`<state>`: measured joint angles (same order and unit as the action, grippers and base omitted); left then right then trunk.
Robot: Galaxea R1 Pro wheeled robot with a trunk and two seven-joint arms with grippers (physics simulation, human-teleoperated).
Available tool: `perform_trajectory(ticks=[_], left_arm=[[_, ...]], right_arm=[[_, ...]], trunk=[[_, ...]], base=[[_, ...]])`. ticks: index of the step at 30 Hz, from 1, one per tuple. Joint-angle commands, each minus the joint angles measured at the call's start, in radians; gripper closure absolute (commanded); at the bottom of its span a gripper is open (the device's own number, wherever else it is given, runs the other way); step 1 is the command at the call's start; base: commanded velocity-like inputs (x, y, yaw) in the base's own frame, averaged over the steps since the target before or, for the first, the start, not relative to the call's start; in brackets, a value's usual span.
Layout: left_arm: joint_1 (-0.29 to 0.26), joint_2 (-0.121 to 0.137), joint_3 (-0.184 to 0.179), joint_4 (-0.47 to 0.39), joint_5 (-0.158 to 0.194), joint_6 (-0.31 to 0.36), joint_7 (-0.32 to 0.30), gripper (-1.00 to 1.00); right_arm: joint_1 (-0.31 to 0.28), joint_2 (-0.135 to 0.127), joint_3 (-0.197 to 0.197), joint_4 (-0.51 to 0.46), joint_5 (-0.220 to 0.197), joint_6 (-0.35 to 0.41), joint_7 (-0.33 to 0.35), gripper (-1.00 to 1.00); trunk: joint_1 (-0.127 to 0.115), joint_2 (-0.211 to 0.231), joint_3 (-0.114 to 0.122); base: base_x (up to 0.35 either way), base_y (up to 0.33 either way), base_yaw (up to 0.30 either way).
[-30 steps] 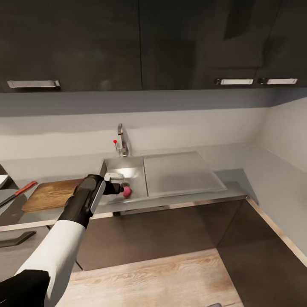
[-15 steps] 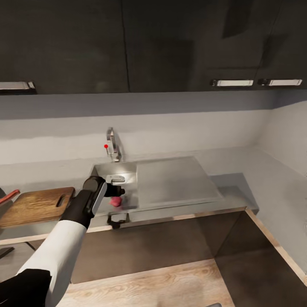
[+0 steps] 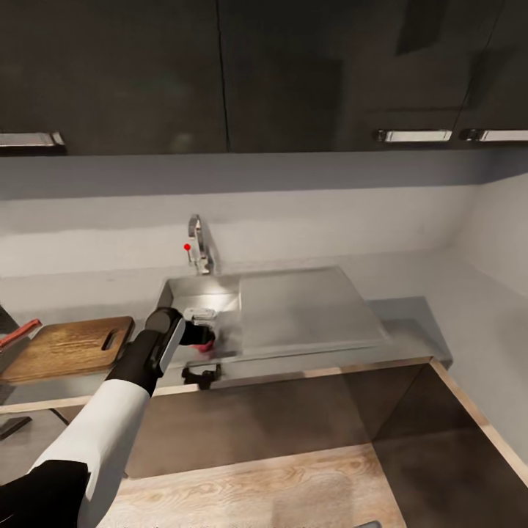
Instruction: In the kitchen, take the Vidalia onion out of the sink, dice it on the chopping board with the paring knife, put the diced onion into the bowl on the countertop, then place both the paring knife and the chopping board into the sink.
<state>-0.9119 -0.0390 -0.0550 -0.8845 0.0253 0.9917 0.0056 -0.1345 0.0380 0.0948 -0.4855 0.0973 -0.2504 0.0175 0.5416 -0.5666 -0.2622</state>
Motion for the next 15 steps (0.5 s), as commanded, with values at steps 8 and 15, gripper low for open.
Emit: perform_trajectory(ticks=[8,15], left_arm=[[-0.001,-0.001,0.000,0.060,0.001,0.000,-0.001,-1.00],[-0.001,-0.001,-0.002,0.074,0.001,-0.001,-0.001,-1.00]], right_arm=[[0.000,0.000,-0.003,0.000,0.010,-0.002,0.001,-1.00],[0.000,0.000,-0.003,0.001,0.010,-0.002,0.001,-1.00]], trunk=[[0.000,-0.001,-0.014],[0.000,-0.001,-0.024]], base=[[0.226,-0.001,0.080],[0.329,-0.085,0.076]])
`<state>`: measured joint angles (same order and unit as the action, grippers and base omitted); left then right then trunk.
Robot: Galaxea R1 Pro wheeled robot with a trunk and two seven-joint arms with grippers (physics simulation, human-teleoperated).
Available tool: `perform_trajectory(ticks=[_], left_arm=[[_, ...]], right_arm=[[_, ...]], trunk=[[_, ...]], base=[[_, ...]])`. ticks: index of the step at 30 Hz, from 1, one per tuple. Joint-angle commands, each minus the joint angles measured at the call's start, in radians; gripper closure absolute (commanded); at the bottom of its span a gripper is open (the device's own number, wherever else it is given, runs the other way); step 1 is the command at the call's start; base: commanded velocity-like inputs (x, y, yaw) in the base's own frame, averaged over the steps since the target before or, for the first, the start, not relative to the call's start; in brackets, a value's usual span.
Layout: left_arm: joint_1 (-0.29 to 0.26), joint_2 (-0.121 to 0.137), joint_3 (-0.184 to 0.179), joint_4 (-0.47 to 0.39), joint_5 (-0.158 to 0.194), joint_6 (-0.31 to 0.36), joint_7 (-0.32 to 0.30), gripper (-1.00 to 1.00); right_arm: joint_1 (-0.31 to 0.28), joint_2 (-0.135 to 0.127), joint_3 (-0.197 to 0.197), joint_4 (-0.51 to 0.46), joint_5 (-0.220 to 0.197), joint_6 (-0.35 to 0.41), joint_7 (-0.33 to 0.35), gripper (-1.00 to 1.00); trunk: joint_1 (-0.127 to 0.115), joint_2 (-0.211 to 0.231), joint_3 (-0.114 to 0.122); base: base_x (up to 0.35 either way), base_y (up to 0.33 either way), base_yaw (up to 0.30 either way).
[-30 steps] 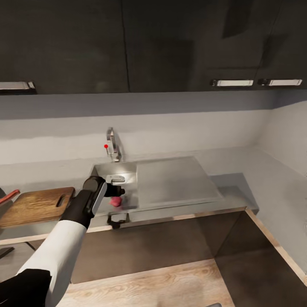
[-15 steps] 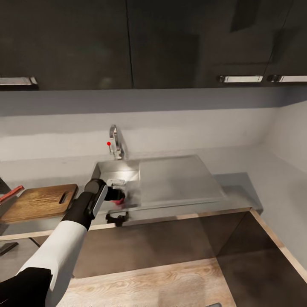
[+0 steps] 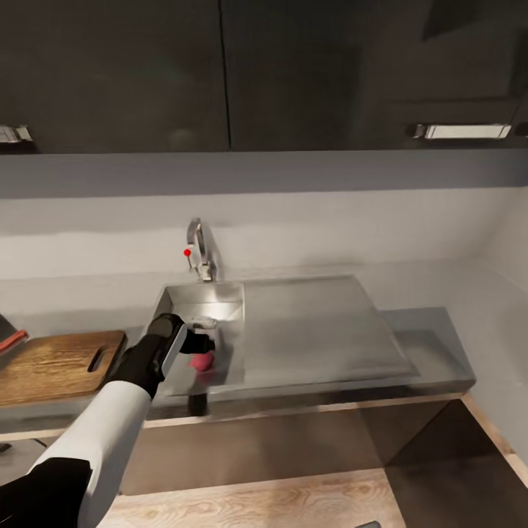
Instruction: In the kitchen, take the Vidalia onion out of the sink, dice it on the chopping board with the paring knife, put the diced onion into the bowl on the countertop, then place both the paring knife and the chopping board into the sink.
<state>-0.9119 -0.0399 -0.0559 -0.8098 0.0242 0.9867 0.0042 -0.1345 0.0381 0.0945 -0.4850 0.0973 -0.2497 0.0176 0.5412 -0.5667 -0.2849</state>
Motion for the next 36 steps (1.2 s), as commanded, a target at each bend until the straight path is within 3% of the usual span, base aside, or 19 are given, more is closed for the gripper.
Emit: perform_trajectory(ticks=[1,12,36], left_arm=[[-0.001,0.000,-0.001,0.001,0.002,0.004,0.000,-1.00],[-0.001,-0.003,-0.002,0.051,0.002,0.003,0.000,-1.00],[-0.001,-0.008,-0.002,0.063,-0.001,0.003,-0.001,-1.00]], right_arm=[[0.000,0.000,-0.002,0.000,0.010,-0.003,0.001,-1.00],[0.000,0.000,-0.002,0.000,0.010,-0.003,0.001,-1.00],[0.000,0.000,-0.002,0.000,0.010,-0.002,0.001,-1.00]], trunk=[[0.001,-0.001,-0.003],[0.001,-0.001,-0.020],[0.001,-0.001,-0.057]], base=[[0.294,-0.161,0.070],[0.054,-0.033,0.038],[0.028,-0.017,0.000]])
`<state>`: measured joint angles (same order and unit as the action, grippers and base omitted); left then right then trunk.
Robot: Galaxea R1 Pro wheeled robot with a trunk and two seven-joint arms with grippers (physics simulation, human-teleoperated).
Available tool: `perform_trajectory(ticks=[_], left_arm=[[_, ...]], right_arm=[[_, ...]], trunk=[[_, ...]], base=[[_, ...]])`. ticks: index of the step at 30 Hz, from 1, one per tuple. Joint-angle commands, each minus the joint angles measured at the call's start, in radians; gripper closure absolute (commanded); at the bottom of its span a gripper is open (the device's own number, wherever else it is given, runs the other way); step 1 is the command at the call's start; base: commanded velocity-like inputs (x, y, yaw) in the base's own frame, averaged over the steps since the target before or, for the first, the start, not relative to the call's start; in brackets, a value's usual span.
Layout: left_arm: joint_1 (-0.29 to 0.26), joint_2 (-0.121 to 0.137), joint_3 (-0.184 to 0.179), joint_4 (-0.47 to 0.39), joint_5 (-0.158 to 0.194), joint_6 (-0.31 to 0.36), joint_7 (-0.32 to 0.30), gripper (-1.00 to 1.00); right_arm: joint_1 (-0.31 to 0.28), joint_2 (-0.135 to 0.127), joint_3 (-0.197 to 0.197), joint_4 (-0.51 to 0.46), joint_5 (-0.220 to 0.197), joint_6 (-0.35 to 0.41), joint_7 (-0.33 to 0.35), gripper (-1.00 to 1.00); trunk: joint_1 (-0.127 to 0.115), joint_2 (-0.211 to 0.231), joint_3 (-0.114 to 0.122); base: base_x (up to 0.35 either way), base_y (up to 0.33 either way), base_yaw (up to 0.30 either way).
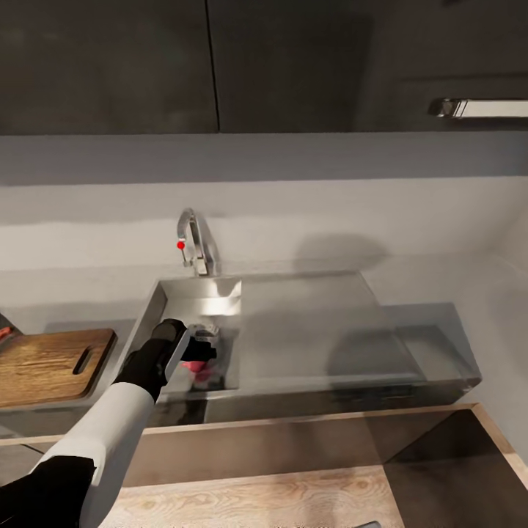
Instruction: In the kitchen, take the Vidalia onion out of the sink, dice it on the chopping board with the paring knife, put the diced onion into the bowl on the countertop, then place both the paring knife and the chopping board into the sink.
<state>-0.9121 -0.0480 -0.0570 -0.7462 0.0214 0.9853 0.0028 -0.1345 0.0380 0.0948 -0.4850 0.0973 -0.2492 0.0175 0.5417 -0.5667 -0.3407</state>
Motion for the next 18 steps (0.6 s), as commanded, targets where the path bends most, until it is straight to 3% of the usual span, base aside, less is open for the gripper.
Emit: perform_trajectory(ticks=[1,18], left_arm=[[-0.001,0.000,-0.001,-0.001,0.002,0.004,0.000,-1.00],[-0.001,0.002,-0.001,-0.001,0.002,0.004,0.000,-1.00]], right_arm=[[0.000,0.000,-0.003,0.000,0.010,-0.002,0.001,-1.00],[0.000,0.001,-0.003,0.000,0.010,-0.003,0.001,-1.00]], trunk=[[0.000,-0.001,-0.003],[0.000,-0.001,-0.030]], base=[[0.000,0.000,0.000],[0.000,0.000,0.000]])
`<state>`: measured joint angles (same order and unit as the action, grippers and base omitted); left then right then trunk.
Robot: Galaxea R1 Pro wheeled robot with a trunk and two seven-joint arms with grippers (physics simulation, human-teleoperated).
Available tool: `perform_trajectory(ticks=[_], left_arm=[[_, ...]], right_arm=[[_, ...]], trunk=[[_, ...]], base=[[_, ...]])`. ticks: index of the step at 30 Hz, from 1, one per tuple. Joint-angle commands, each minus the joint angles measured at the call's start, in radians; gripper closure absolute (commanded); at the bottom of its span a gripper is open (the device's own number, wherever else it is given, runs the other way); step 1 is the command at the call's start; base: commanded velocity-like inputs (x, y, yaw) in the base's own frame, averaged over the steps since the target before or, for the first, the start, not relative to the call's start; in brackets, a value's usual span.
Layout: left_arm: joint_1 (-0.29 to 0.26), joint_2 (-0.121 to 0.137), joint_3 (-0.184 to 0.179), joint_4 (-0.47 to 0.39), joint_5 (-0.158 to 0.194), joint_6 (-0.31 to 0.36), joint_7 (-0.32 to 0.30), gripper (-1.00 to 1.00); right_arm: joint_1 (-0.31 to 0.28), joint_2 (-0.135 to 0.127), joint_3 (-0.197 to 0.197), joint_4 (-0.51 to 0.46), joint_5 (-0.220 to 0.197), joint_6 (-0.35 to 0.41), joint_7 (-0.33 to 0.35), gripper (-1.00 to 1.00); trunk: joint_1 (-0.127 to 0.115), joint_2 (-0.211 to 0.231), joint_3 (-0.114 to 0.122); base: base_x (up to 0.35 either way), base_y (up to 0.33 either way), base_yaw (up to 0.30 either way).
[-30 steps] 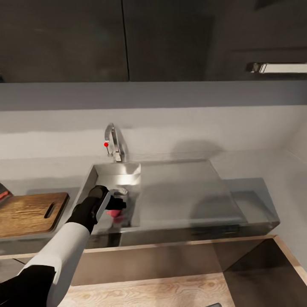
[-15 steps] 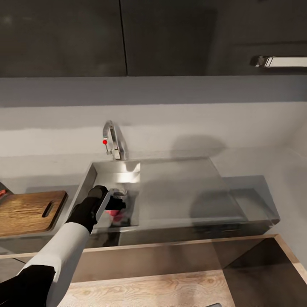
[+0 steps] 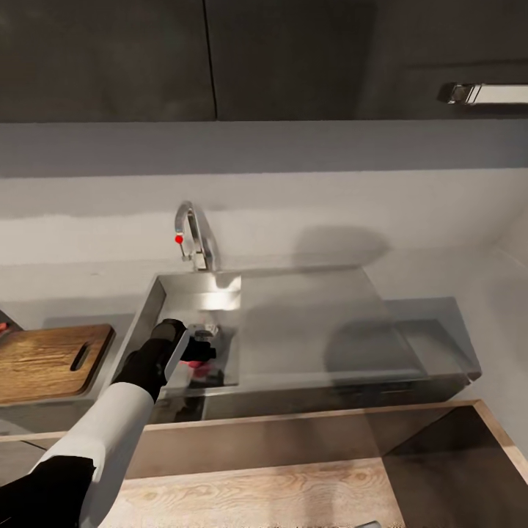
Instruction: In the kitchen, take the Vidalia onion out of the sink, dice it on the chopping board with the paring knife, put the diced onion into the bowl on the countertop, then place both the paring knife and the chopping board into the sink.
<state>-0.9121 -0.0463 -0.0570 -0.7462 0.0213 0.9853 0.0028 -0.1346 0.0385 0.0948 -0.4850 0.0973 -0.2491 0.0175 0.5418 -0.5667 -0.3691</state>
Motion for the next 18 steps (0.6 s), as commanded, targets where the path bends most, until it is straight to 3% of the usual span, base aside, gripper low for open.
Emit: perform_trajectory(ticks=[1,18], left_arm=[[-0.001,0.000,-0.001,-0.001,0.002,0.004,0.000,-1.00],[-0.001,0.005,-0.001,-0.001,0.000,0.004,0.000,-1.00]], right_arm=[[0.000,0.000,-0.003,0.000,0.010,-0.003,0.001,-1.00],[0.000,-0.001,-0.003,0.000,0.010,-0.002,0.001,-1.00]], trunk=[[0.000,-0.001,-0.003],[0.000,-0.001,-0.020]], base=[[0.000,0.000,0.000],[0.000,0.000,0.000]])
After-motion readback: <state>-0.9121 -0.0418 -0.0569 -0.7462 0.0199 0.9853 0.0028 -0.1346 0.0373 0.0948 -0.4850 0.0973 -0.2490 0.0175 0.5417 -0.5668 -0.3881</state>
